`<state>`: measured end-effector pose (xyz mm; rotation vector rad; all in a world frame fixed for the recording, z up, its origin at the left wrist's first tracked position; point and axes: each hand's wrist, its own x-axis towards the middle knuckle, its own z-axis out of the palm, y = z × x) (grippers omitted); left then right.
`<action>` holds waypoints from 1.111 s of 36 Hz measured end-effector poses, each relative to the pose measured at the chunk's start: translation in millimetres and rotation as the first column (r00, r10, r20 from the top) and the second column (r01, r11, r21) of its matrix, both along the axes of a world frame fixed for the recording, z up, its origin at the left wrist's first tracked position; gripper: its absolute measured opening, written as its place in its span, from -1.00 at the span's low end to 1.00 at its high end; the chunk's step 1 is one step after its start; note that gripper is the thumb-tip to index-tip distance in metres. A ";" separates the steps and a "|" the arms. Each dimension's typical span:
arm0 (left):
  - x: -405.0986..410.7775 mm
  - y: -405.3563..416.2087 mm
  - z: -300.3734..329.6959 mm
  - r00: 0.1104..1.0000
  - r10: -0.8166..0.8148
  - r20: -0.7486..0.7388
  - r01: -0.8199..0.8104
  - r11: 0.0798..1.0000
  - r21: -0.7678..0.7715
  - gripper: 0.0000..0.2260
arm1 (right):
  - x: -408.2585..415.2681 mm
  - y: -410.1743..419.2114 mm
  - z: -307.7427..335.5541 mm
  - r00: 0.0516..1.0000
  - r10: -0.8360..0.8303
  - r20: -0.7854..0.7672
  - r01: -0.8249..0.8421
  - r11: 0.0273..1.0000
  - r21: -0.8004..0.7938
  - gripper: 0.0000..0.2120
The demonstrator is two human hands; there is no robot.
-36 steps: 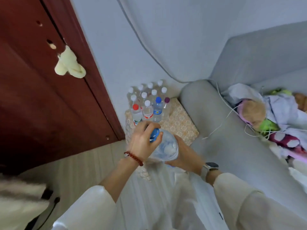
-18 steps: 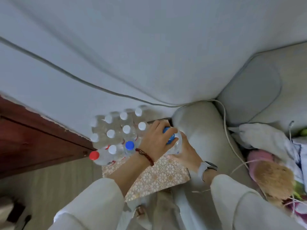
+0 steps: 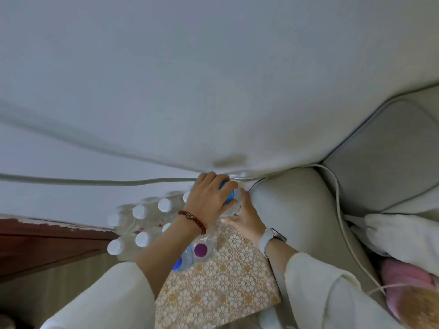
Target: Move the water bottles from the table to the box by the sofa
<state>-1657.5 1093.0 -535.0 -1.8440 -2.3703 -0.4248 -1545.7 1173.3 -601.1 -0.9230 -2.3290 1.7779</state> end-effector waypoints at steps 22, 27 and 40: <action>1.6 -56.2 -9.8 0.962 0.098 -0.253 -0.153 0.966 -0.207 -0.33 | -12.8 -2.4 3.1 1.000 -0.004 0.016 0.006 0.991 -0.134 -0.31; 8.3 -54.6 -11.0 0.946 0.122 -0.301 -0.192 0.957 -0.216 -0.34 | -12.5 0.6 0.0 1.000 -0.004 0.005 0.005 0.990 -0.140 -0.34; 12.5 -50.7 10.8 0.955 0.176 -0.241 -0.239 0.934 -0.266 -0.36 | -11.5 8.4 50.8 0.978 0.184 0.094 -0.179 0.982 -0.054 -0.34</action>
